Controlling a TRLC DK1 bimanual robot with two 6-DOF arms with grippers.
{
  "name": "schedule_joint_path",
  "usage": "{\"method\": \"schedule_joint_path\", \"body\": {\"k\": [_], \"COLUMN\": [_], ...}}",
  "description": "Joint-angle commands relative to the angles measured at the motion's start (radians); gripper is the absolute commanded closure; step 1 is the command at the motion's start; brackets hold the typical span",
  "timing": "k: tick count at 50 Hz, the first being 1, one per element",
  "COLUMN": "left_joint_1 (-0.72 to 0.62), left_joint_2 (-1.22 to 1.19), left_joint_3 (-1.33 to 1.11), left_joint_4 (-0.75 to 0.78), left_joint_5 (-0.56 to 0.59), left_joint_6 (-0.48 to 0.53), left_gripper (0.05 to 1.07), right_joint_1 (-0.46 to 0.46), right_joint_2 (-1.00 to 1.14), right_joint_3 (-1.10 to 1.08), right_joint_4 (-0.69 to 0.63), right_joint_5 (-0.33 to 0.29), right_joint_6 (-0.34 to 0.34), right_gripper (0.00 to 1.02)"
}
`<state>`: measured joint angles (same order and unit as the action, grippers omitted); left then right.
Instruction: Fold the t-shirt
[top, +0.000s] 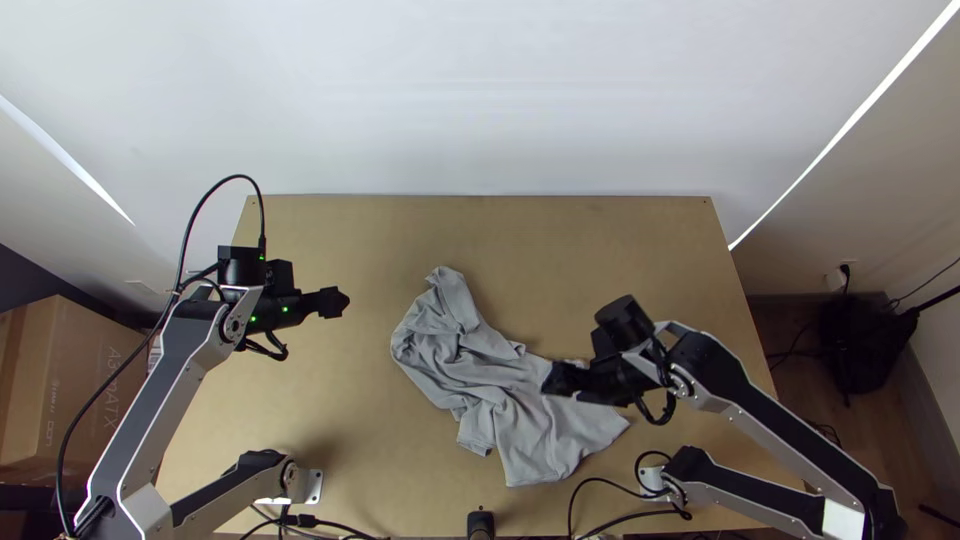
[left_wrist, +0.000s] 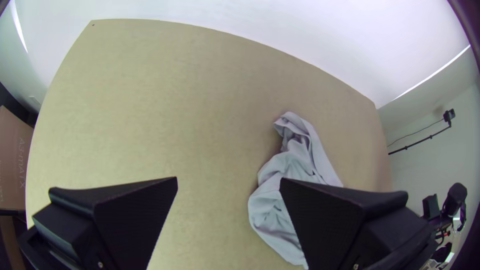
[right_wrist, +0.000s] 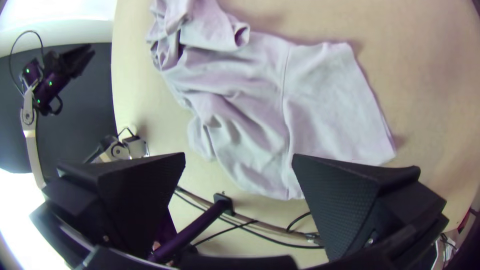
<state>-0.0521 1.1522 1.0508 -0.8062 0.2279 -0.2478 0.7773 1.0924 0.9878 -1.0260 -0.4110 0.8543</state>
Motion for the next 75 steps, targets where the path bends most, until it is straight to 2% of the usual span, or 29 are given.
{"method": "schedule_joint_path", "body": {"k": [1,3,10,15,20,26,36,40,44,50,61,67,68,72,75], "left_joint_1": [-0.018,-0.02,-0.02,-0.02,-0.02,-0.02,-0.02,-0.018,-0.015,-0.011,-0.006,-0.006,-0.006,-0.006,-0.009], "left_joint_2": [0.009,0.009,0.02,0.03,0.035,0.038,0.034,0.026,0.024,0.021,0.024,0.029,0.03,0.034,0.035], "left_joint_3": [0.032,0.034,0.049,0.074,0.092,0.095,0.078,0.064,0.055,0.043,0.04,0.038,0.038,0.037,0.035], "left_joint_4": [-0.008,-0.005,0.004,0.009,0.012,0.018,0.018,0.025,0.029,0.041,0.056,0.062,0.062,0.07,0.078], "left_joint_5": [0.008,0.008,0.004,-0.006,-0.012,-0.033,-0.035,-0.035,-0.036,-0.036,-0.038,-0.039,-0.038,-0.041,-0.048], "left_joint_6": [-0.027,-0.027,-0.031,-0.034,-0.031,-0.025,-0.008,0.002,0.007,0.012,0.027,0.031,0.033,0.039,0.051], "left_gripper": [0.09,0.09,0.09,0.09,0.09,0.09,0.09,0.09,0.09,0.09,0.09,0.09,0.09,0.1,0.1], "right_joint_1": [0.06,0.091,0.163,0.169,0.168,0.151,0.148,0.149,0.151,0.16,0.209,0.247,0.252,0.263,0.267], "right_joint_2": [0.011,0.012,0.027,0.029,0.064,0.135,0.218,0.256,0.3,0.382,0.448,0.454,0.454,0.446,0.434], "right_joint_3": [-0.038,-0.058,-0.133,-0.163,-0.192,-0.206,-0.227,-0.23,-0.235,-0.248,-0.25,-0.247,-0.247,-0.252,-0.259], "right_joint_4": [-0.026,-0.031,-0.048,-0.031,-0.046,-0.088,-0.101,-0.101,-0.101,-0.074,0.007,0.061,0.072,0.101,0.107], "right_joint_5": [-0.018,-0.045,-0.091,-0.094,-0.115,-0.181,-0.229,-0.232,-0.232,-0.235,-0.242,-0.244,-0.244,-0.244,-0.242], "right_joint_6": [0.065,0.094,0.097,0.086,0.065,0.008,-0.078,-0.109,-0.161,-0.212,-0.213,-0.19,-0.189,-0.176,-0.173], "right_gripper": [0.04,0.04,0.05,0.1,0.1,0.1,0.1,0.1,0.16,0.16,0.16,0.16,0.17,0.31,0.34]}}
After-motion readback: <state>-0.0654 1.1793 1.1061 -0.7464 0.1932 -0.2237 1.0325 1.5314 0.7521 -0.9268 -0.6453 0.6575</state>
